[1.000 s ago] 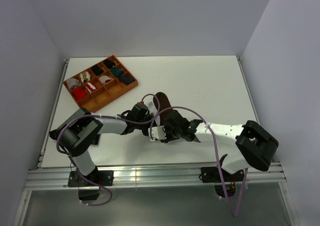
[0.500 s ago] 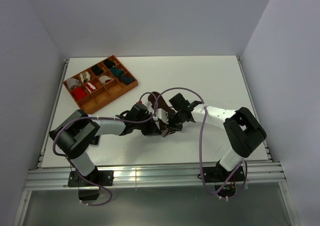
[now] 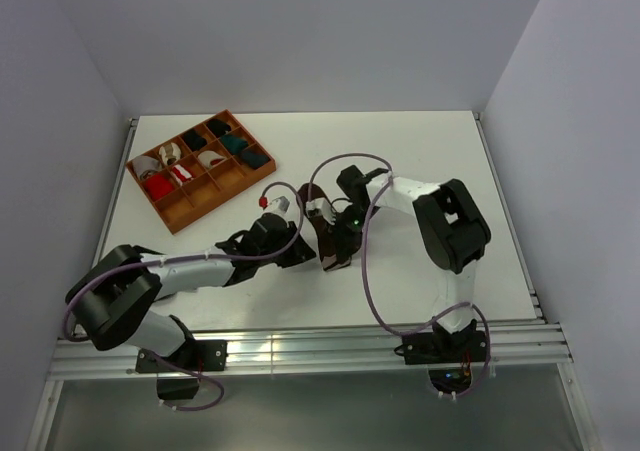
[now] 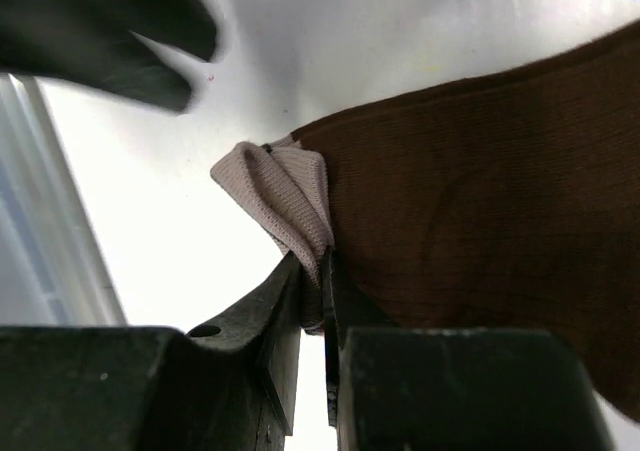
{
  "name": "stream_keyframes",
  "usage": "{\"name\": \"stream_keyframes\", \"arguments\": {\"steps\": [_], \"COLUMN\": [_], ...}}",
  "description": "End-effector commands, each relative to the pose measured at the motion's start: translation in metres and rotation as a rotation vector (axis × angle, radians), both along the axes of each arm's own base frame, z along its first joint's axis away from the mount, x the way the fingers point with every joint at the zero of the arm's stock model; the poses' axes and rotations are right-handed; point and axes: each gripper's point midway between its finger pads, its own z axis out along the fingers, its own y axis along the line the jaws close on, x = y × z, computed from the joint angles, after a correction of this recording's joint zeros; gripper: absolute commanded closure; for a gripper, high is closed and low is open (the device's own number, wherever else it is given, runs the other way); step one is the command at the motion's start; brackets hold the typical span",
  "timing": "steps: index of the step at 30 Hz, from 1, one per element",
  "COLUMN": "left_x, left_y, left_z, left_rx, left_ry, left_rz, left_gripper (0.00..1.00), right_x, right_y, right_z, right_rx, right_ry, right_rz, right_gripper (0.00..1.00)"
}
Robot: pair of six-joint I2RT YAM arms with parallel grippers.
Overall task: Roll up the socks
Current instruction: Roll the sock at the center of the board.
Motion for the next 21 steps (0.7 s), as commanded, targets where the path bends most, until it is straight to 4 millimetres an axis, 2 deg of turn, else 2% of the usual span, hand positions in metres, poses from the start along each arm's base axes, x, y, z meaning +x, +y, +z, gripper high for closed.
{"name": "stream_keyframes", "arguments": {"steps": [1,2,4,5,7,8,9,10,15,21], "left_x": [0.011,0.008,0.008,0.001,0.000,-0.003,-0.003,-0.002,0.007,0.015], "left_y": [0.003,-0.006,-0.012,-0.021,-0.030,-0.036,-0.037,-0.042,-0.044,-0.048], "left_z": [0.018,0.026,0.030,0.032,0.028,0.027,0.017,0.017,0.001,-0.004], "left_rx": [0.027,0.012,0.046,0.057,0.106,0.120,0.159,0.164,0.229,0.266], "left_ry": [-0.165,-0.209,-0.290,-0.318,-0.370,-0.385,-0.385,-0.395,-0.403,-0.400], "left_rz": [0.033,0.008,-0.028,-0.064,-0.106,-0.127,-0.141,-0.154,-0.147,-0.136], "left_gripper": [0.75,0.73,0.67,0.66,0.60,0.59,0.58,0.57,0.54,0.52], "right_x": [-0.011,-0.013,-0.008,-0.009,-0.007,-0.008,-0.008,-0.005,-0.003,-0.006], "right_y": [-0.006,-0.007,-0.007,-0.008,-0.008,-0.009,-0.009,-0.009,-0.014,-0.016], "right_z": [0.003,0.003,0.001,0.002,0.001,0.000,0.000,0.001,-0.005,-0.007], "right_rx": [-0.039,-0.051,-0.058,-0.069,-0.073,-0.083,-0.085,-0.079,-0.100,-0.105], "right_ry": [0.187,0.219,0.249,0.268,0.293,0.320,0.333,0.337,0.358,0.368], "right_rz": [-0.052,-0.071,-0.083,-0.093,-0.096,-0.106,-0.113,-0.114,-0.130,-0.130], "right_gripper": [0.91,0.91,0.91,0.91,0.91,0.91,0.90,0.91,0.90,0.91]}}
